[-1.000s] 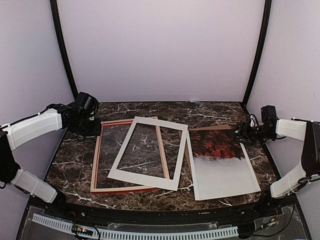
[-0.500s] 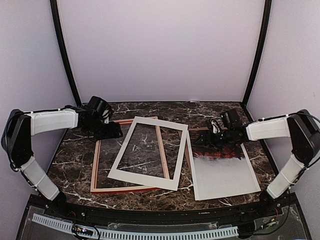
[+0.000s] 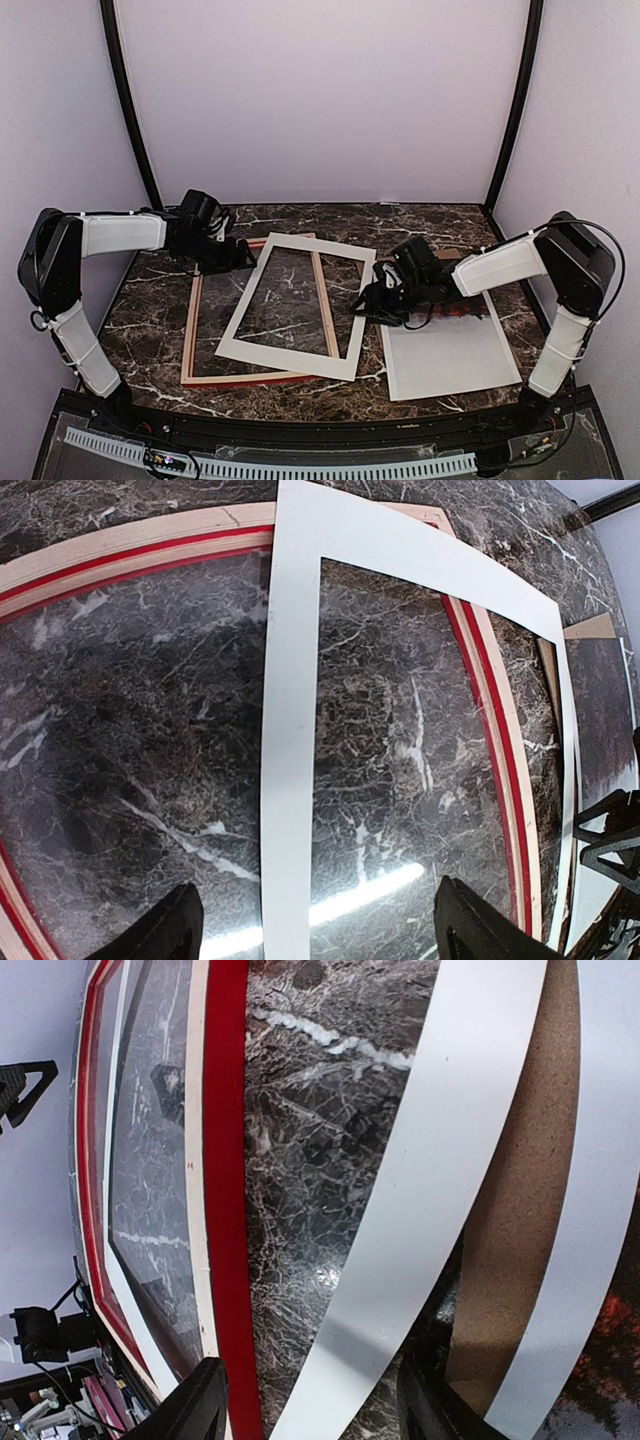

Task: Put the photo into the frame
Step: Pick up the mat board from the glass panel.

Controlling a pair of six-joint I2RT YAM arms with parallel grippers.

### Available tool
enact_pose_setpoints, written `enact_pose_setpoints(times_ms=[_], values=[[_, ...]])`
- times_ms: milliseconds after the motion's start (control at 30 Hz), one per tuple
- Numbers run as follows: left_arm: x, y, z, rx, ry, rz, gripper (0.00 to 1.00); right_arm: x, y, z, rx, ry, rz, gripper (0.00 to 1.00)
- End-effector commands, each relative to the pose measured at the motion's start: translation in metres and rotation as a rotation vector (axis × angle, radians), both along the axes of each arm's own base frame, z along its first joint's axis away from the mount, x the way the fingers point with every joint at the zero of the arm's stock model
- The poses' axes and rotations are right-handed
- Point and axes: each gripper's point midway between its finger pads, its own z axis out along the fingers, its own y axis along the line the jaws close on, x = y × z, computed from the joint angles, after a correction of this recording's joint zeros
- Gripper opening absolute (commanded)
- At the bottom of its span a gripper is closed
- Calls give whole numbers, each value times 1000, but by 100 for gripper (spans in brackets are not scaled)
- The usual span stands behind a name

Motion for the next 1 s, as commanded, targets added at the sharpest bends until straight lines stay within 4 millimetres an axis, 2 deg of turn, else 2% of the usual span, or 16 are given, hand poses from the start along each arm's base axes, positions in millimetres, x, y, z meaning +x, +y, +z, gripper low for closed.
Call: enact_pose_setpoints(times_ms=[0, 400, 567, 767, 967], values=[[9, -5, 16, -31, -50, -24, 82, 5, 8, 4, 9, -24, -55, 58], [10, 1, 20, -7, -72, -2, 83, 2, 9, -12, 61, 12, -121, 56], [9, 3, 20, 0, -73, 4, 83, 0, 13, -13, 132, 28, -144, 52], [8, 7, 20, 19, -76, 18, 83, 2, 17, -12, 195, 25, -162, 39], [5, 19, 18, 43, -68, 46, 84, 10, 21, 5, 273, -25, -159, 15]])
